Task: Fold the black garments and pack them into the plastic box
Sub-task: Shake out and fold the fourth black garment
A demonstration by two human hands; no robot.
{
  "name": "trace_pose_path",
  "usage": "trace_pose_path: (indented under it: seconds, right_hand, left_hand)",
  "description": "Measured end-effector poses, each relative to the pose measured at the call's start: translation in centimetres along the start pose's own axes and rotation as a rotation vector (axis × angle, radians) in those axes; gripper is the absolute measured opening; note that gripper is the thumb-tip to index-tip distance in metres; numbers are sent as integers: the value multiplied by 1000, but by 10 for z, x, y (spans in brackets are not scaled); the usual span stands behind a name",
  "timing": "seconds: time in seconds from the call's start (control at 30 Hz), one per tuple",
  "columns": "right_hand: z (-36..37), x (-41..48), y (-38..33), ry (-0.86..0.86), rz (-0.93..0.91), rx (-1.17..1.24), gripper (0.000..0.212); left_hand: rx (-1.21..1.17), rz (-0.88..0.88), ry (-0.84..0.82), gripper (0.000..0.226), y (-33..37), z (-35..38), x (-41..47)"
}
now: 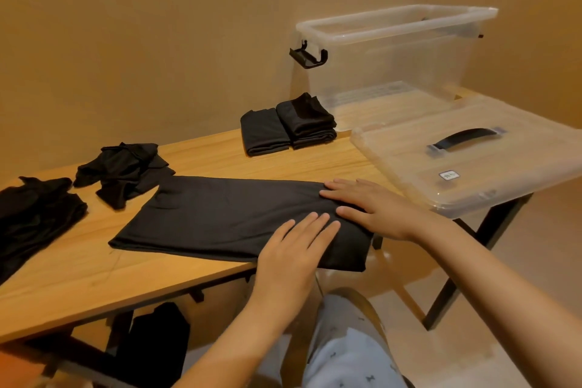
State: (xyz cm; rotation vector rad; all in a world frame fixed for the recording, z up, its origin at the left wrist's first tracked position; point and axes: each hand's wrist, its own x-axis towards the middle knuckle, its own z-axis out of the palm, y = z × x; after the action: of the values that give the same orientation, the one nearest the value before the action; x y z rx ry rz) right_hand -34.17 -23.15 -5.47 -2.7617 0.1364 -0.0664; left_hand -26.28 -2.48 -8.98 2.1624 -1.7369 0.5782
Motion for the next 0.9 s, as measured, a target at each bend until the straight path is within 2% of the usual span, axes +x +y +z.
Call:
trace_pose_path:
  seconds: [0.07, 0.13, 0.4, 0.6, 0.77, 0.83, 0.9]
  right_hand:
    - [1, -3, 4, 7, -3, 14, 46]
    - [1, -5, 6, 11, -2, 15, 46]
    - [6, -7, 5, 58, -5, -40, 46]
    - [4, -17, 4, 113, -5, 24, 43]
    - [4, -36, 5, 214, 4, 12, 40]
    - [4, -39, 5, 199, 8, -11, 43]
    - [4, -42, 8, 165, 3, -14, 57]
  left_hand:
    - [53, 45, -77, 83, -4, -1, -2]
    - [86, 85, -92, 87, -8, -4, -4]
    - [43, 154, 86, 45, -20, 9, -13]
    - [63, 172, 188, 46, -18, 14, -14]
    - [41, 146, 244, 37, 12, 23, -5]
    - [3, 128, 241, 34, 18, 20, -1]
    - [-122, 42, 223, 40, 22, 10, 0]
